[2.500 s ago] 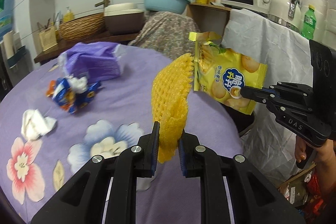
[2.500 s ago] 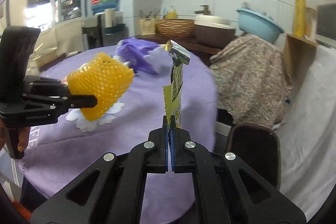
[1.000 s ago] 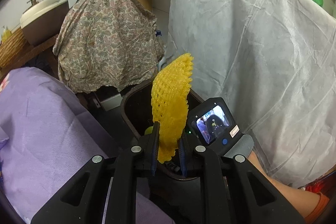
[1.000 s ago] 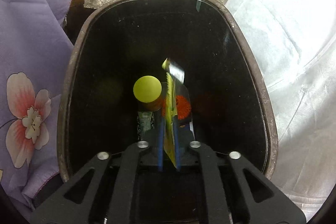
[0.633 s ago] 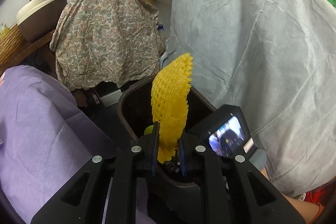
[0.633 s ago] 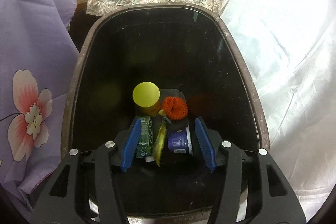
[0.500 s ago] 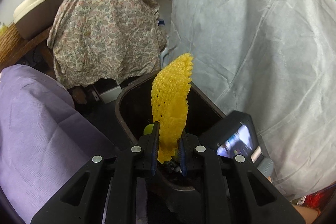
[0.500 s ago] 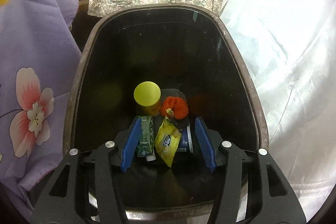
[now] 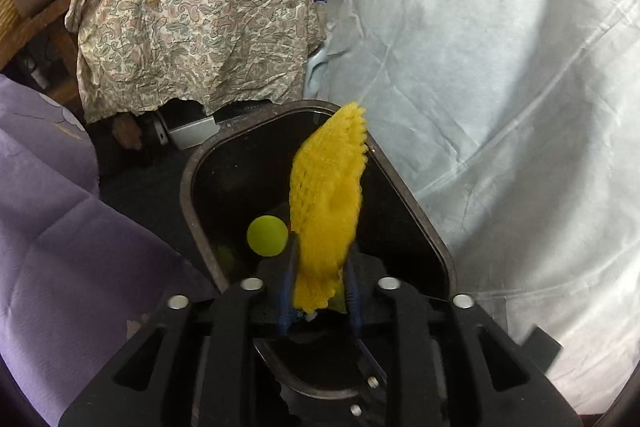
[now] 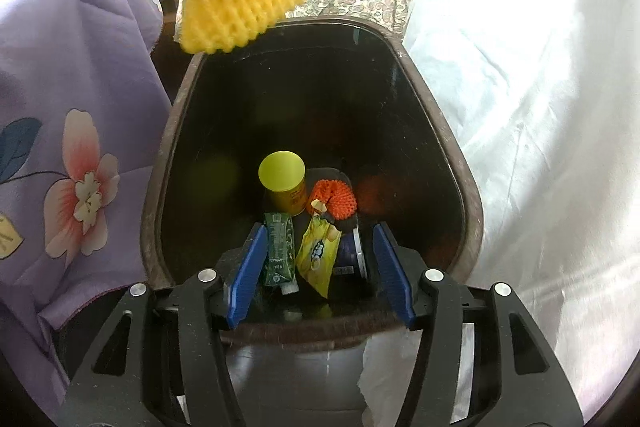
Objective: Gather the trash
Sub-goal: 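Move the left tool back to the table and grasp the blue chip bag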
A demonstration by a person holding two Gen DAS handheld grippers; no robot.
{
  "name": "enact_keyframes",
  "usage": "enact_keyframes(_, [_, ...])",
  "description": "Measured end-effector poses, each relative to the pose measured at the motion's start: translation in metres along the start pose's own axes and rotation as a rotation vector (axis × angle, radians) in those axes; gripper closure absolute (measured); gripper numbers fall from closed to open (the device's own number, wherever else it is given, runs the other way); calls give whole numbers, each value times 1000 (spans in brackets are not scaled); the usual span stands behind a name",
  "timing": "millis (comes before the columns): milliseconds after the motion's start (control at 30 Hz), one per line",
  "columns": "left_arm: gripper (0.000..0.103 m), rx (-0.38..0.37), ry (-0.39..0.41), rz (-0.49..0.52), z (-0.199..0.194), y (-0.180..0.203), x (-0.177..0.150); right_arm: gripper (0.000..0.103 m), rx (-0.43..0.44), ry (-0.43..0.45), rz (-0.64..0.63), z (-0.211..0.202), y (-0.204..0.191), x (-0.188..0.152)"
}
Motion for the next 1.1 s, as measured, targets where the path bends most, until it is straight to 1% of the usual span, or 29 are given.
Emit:
enact_keyframes(33, [61,8,5,0,0,0,1,44,0,4,-2,-2,0,-1])
enact_keyframes(67, [48,6,18,-4,-3,0,2,43,2,9,-6,-5,-1,-2])
enact_keyframes(100, [42,1,28,-7,-4,0,3,43,5,15,-6,-8,-2,-2])
enact_keyframes(167, [38,-15,50,-14,-11,0,5,43,14,30,3,-13,-2,-1])
enact_keyframes(300, [37,-42,71,-29,-26,-3,7,43,2,53,-6,-21,-3,0])
enact_keyframes(433, [37,-58,102,-5,-44,-4,6,43,-2,70,-28,-28,-10,3])
enact_keyframes(533, [37,-69,137,14,-63,-7,2,43,-18,85,-43,-34,-15,3])
enact_keyframes(667, [36,-82,209,31,-98,-11,-5,43,-18,114,-52,-47,-22,6])
enact_keyframes(767, [31,-76,269,72,-127,-10,-15,43,-33,133,-59,-55,-24,9])
enact_keyframes(867, [24,-69,324,107,-154,-13,-30,42,-35,175,-59,-73,-28,19])
enact_keyframes(900, [24,-69,335,112,-163,-15,-37,41,-31,186,-59,-79,-29,21])
enact_keyframes(933, [24,-70,340,113,-169,-19,-43,34,-24,204,-58,-87,-31,25])
enact_keyframes(1000, [24,-67,358,111,-184,-29,-57,32,6,233,-59,-100,-36,31])
enact_keyframes(1100, [23,-5,399,101,-206,-54,-76,30,47,254,-70,-117,-49,39])
Point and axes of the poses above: each gripper's, at about its wrist camera, not at the fingertips, and z roughly the way its jaws point, y to its right, x to its top, the point moved 7 cm from there along z, roughly the way its jaws point, and after that the axes turned 2 degrees about y, right-handed, at the moved point
